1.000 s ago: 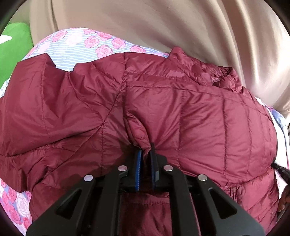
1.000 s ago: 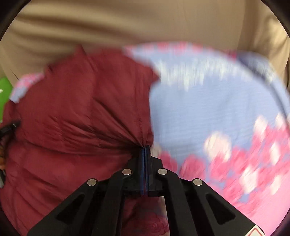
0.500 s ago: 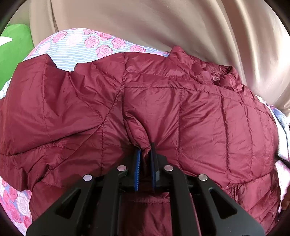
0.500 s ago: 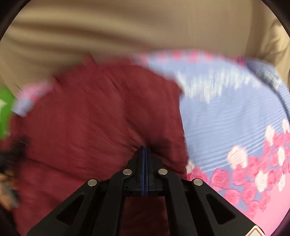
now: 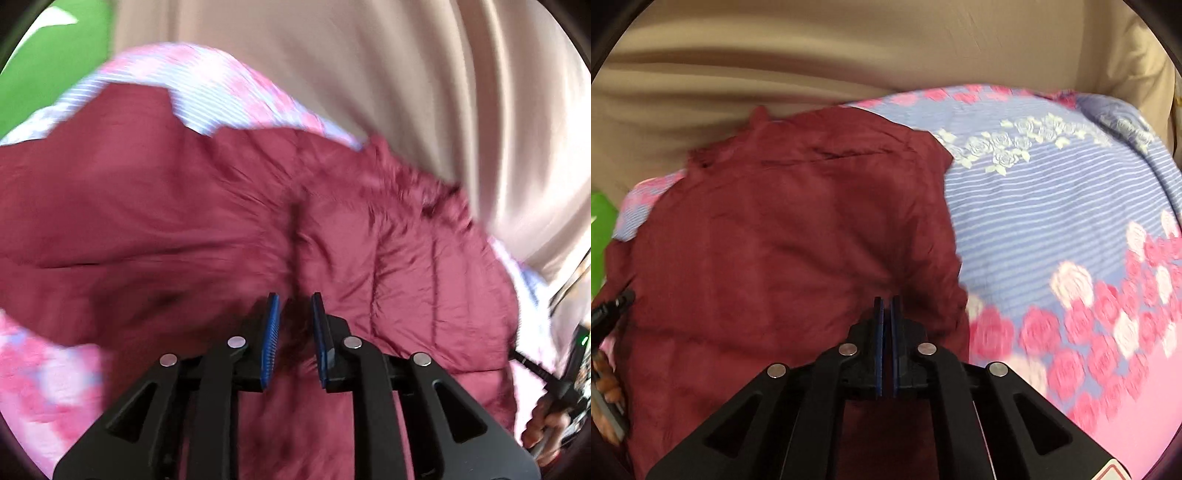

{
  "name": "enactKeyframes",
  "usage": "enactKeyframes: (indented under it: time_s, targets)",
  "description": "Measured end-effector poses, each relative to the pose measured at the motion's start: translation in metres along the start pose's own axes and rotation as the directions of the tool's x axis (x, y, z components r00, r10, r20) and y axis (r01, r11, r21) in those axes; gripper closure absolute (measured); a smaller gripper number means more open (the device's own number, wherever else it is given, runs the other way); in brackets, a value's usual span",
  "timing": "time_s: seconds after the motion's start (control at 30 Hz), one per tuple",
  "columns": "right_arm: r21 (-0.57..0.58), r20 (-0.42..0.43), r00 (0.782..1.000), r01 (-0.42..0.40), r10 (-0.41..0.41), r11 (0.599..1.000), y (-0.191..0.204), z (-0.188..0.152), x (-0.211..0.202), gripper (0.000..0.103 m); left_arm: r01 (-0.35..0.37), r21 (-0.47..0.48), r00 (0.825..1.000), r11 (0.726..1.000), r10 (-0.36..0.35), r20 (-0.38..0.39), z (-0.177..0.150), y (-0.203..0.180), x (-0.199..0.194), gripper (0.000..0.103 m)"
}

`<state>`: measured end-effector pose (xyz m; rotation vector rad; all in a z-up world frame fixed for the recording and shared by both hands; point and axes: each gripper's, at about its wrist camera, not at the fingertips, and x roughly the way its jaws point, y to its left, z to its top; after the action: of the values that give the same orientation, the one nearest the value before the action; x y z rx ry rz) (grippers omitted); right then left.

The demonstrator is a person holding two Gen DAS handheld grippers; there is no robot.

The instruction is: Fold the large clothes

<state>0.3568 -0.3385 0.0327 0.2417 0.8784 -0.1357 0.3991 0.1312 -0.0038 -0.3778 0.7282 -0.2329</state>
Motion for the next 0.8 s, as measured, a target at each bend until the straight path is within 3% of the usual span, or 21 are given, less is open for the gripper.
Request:
enactKeyframes:
  time_s: [0.07,0.1,0.13,0.2,0.27,0.4,0.5,0.57,0.6,0.63,0.67,0.7,0.8]
  targets:
    - [-0.056,0.006,1.0,-0.016,0.016,0.998,0.011,-0.016,-0.023,0.093,-0.062,-0.027,0.997,0.998,0.063,0.049,0.009,0.033,-0.035,0.071]
    - [-0.074,0.007,1.0,-0.025,0.025,0.997,0.015,-0.025,-0.032,0.091,-0.106,-0.045,0.992,0.993,0.109,0.068,0.013,0.05,-0.049,0.059]
    - [-0.085,0.004,0.999,-0.035,0.035,0.996,0.018,-0.034,-0.041,0.09,-0.154,-0.07,0.984,0.986,0.16,0.084,0.017,0.069,-0.062,0.047]
    - [-0.085,-0.018,0.998,-0.068,0.067,0.994,0.011,-0.06,-0.059,0.086,-0.261,-0.158,0.955,0.952,0.278,0.099,0.03,0.123,-0.088,0.038]
    - [-0.074,-0.028,0.997,-0.079,0.077,0.994,0.01,-0.083,-0.073,0.085,-0.32,-0.282,0.931,0.905,0.356,0.086,0.038,0.181,-0.11,0.034]
    - [-0.051,-0.032,0.998,-0.06,0.059,0.997,0.009,-0.123,-0.096,0.076,-0.375,-0.468,0.896,0.8,0.443,0.04,0.043,0.279,-0.132,0.034]
    - [-0.053,-0.03,0.999,-0.021,0.02,0.998,0.016,-0.143,-0.113,0.074,-0.391,-0.525,0.89,0.756,0.455,-0.008,0.041,0.324,-0.13,0.034]
    - [-0.05,-0.035,0.999,-0.016,0.015,0.999,0.018,-0.153,-0.121,0.07,-0.378,-0.537,0.891,0.754,0.454,0.011,0.04,0.333,-0.128,0.039]
    - [-0.049,-0.035,0.999,-0.013,0.012,0.999,0.018,-0.156,-0.125,0.066,-0.365,-0.54,0.895,0.758,0.445,0.019,0.043,0.333,-0.127,0.054]
    - [-0.049,-0.036,0.999,-0.007,0.005,0.999,0.02,-0.161,-0.128,0.064,-0.342,-0.541,0.909,0.769,0.417,0.018,0.045,0.333,-0.124,0.078]
    - [-0.05,-0.038,0.999,-0.002,0.0,0.999,0.022,-0.163,-0.13,0.064,-0.311,-0.542,0.927,0.78,0.376,0.009,0.05,0.33,-0.117,0.092]
    - [-0.05,-0.04,0.999,-0.001,-0.001,0.999,0.023,-0.165,-0.131,0.064,-0.305,-0.539,0.931,0.785,0.366,0.007,0.056,0.322,-0.113,0.101]
    - [-0.048,-0.034,0.999,0.003,-0.004,0.999,0.028,-0.169,-0.136,0.064,-0.316,-0.428,0.922,0.847,0.38,0.069,0.079,0.271,-0.117,0.103]
